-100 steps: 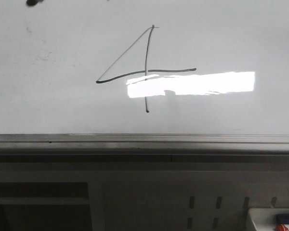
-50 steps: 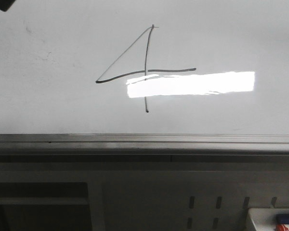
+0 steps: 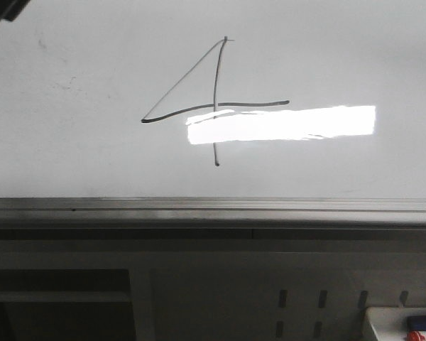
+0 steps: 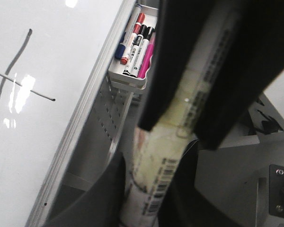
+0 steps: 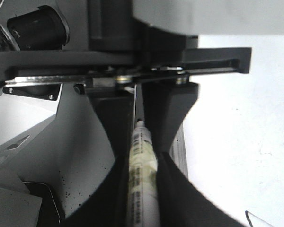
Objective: Write number 4 on whiteboard
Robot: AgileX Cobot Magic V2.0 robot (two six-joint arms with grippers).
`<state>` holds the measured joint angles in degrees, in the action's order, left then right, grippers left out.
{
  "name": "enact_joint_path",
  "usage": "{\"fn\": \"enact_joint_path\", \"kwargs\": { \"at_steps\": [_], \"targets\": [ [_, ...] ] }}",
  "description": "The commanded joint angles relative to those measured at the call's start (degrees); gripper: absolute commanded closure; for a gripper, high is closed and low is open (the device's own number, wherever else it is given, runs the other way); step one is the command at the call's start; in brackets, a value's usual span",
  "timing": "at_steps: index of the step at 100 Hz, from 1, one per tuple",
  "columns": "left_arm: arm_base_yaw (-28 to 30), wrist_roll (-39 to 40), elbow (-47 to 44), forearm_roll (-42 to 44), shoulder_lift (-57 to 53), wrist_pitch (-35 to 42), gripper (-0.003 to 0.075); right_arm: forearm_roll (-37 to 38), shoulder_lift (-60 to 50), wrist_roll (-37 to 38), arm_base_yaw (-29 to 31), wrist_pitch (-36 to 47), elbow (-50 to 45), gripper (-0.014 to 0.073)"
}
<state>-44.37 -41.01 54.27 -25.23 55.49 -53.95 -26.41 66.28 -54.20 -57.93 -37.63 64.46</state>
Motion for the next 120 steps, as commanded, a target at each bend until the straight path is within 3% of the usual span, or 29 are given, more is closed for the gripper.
{"fn": "enact_joint_path", "kwargs": {
  "at_steps": [1, 11, 18, 30, 35, 40, 50, 62, 69, 81, 104, 120],
  "targets": [
    [-0.11, 1.19, 1.96, -0.69, -0.42, 5.15, 0.0738, -3.12, -1.00, -0.37, -0.27, 1.32, 1.52, 0.0636],
    [-0.11, 1.19, 1.96, -1.04, -0.42, 5.30, 0.0741, -3.12, -1.00, -0.37, -0.27, 1.32, 1.52, 0.0573],
    [-0.11, 1.39, 1.85, -2.51, -0.42, 5.98, 0.0741, -3.12, -1.00, -0.26, -0.16, 2.02, 1.52, 0.0427],
    [-0.11, 2.04, 1.35, -4.16, -0.42, 9.82, 0.0741, -3.12, -2.00, 0.92, 1.80, 5.84, 1.52, 0.0073],
    [-0.11, 4.20, 0.78, -4.16, -0.42, 12.85, 0.0741, -3.01, -3.11, 1.54, 3.62, 7.19, 1.52, -0.0015],
    [-0.11, 6.41, -0.08, -4.04, -0.42, 16.39, 0.0741, -2.88, -4.37, 3.45, 6.09, 8.49, 1.52, -0.0048],
    [-0.11, 10.27, -3.07, -4.04, -0.42, 25.59, 0.0741, -2.88, -7.69, 5.75, 12.21, 8.74, 1.52, -0.0004],
    [-0.11, 14.12, -9.46, -4.04, -0.33, 39.48, 0.0741, -2.88, -12.30, 9.58, 20.25, 6.46, 1.52, 0.0148],
    [-0.11, 15.38, -13.30, -4.16, 0.15, 47.06, 0.0741, -2.88, -14.62, 10.22, 24.08, 2.96, 1.52, 0.0308],
    [-0.11, 15.38, -17.92, -4.87, 2.73, 56.51, 0.0741, -2.76, -17.55, 10.22, 28.68, -2.94, 0.88, 0.0668],
    [-0.11, 15.38, -19.79, -15.82, 9.18, 68.99, 0.0741, -2.96, -20.52, 10.32, 29.98, -3.46, -5.20, 0.0655],
    [-0.11, 15.38, -19.79, -17.11, 13.16, 70.73, 0.0741, -4.64, -20.52, 10.32, 29.98, -3.17, -7.90, 0.0655]
  ]
}}
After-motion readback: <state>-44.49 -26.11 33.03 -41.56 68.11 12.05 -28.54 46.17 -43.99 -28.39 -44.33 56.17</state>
